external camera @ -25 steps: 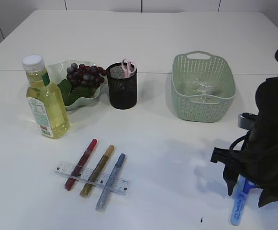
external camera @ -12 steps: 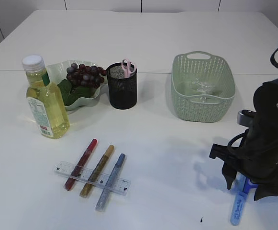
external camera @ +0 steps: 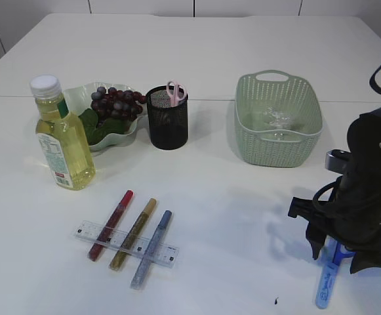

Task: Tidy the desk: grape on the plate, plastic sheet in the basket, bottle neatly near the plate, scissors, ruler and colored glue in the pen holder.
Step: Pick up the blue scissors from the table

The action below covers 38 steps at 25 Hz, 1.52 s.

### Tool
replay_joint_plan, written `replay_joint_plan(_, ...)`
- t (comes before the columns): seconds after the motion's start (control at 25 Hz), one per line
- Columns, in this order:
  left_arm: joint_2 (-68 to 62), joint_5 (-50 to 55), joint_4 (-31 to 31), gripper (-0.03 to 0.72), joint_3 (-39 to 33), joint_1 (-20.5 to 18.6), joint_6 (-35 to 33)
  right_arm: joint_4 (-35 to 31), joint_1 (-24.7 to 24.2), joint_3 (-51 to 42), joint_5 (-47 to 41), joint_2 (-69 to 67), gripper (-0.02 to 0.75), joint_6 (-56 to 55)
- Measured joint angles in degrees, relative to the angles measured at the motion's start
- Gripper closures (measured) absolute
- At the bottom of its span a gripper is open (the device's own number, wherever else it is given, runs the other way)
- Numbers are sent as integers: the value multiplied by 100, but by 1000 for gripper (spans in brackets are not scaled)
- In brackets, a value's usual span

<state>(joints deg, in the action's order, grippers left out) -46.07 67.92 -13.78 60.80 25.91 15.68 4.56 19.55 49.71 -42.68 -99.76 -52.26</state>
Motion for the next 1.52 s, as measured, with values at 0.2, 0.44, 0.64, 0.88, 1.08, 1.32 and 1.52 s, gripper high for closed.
replay_joint_plan(0.2, 0, 0, 0, 399, 0, 0, -22, 0, 0, -75, 0, 0, 299, 0)
replay_joint_plan(0.44, 0, 0, 0, 399, 0, 0, -22, -6, 0, -315, 82, 0, 299, 0)
replay_joint_plan(0.64, 0, 0, 0, 399, 0, 0, -22, -27, 0, -327, 369, 0, 299, 0)
replay_joint_plan(0.88, 0, 45, 0, 399, 0, 0, -22, -38, 0, -339, 522, 0, 300, 0)
replay_joint_plan(1.08, 0, 59, 0, 399, 0, 0, -22, 23, 0, -362, 594, 0, 337, 0)
replay_joint_plan(1.32, 0, 69, 0, 399, 0, 0, -24, 68, 0, -435, 687, 0, 385, 0)
replay_joint_plan(1.52, 0, 69, 0, 399, 0, 0, -24, 67, 0, -472, 785, -62, 388, 0)
